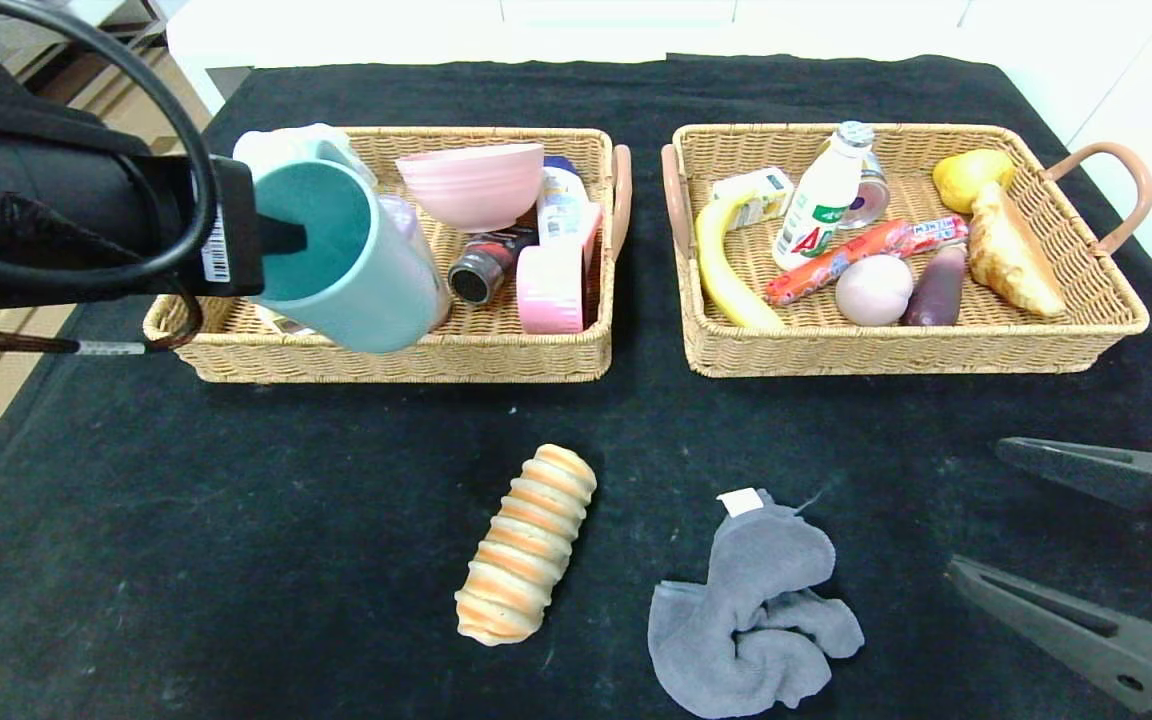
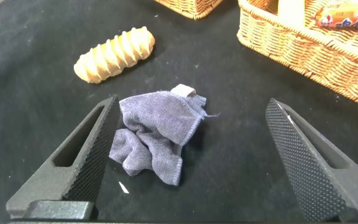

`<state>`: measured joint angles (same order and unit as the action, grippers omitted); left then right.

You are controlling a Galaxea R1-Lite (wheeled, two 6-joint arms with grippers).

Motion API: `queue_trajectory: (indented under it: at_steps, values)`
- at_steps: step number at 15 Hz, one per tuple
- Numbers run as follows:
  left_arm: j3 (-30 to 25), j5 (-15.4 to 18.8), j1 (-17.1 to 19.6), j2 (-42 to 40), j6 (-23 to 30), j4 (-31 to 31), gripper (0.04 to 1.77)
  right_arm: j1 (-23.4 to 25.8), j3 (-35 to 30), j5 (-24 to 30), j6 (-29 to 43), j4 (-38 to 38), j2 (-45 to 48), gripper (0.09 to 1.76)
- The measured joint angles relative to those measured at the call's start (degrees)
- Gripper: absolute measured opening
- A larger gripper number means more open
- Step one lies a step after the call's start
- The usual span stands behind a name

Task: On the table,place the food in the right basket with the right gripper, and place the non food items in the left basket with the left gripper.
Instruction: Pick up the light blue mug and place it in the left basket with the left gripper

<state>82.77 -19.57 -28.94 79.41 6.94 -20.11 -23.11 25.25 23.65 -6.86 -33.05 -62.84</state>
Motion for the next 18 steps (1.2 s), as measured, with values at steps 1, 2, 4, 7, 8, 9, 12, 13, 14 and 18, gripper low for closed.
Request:
queue_trajectory:
  at_steps: [1,2,4,7,8,9,12,13,14,18]
  values:
    - [-0.3,0.1,1.3,-0.7,-0.4,0.0,0.2,0.0,0.0,0.0,0.0,0.0,-0.1,1.71]
    - [-0.7,0.3,2.7,-1.3,-0.5,0.0,0.2,0.0,0.0,0.0,0.0,0.0,-0.1,1.71]
    - [-0.9,0.5,5.5,-2.0,-0.8,0.1,0.2,0.0,0.0,0.0,0.0,0.0,-0.2,1.71]
    - [-1.0,2.8,11.1,-2.1,-2.3,1.3,0.2,0.0,-0.1,0.0,0.0,0.0,-0.2,1.71]
    - [-0.9,4.4,13.8,-1.9,-2.7,2.5,0.2,0.0,-0.1,0.0,0.0,0.0,-0.2,1.71]
    - [-0.9,6.9,16.9,-1.5,-3.3,3.9,0.2,0.0,-0.1,0.0,0.0,0.0,-0.2,1.71]
    - [-0.7,12.0,24.1,0.5,-5.0,9.0,0.2,0.0,-0.1,0.0,0.0,0.0,-0.3,1.71]
    - [-0.5,12.3,25.2,1.6,-5.3,10.9,0.2,0.0,0.0,0.0,0.0,0.0,-0.4,1.71]
    - [0.1,12.4,26.1,2.9,-5.9,13.2,0.2,0.0,0.0,0.0,0.0,0.0,-0.5,1.71]
    - [4.0,12.5,27.1,8.9,-6.9,18.4,0.2,0.1,0.0,0.0,0.0,-0.1,-0.7,1.71]
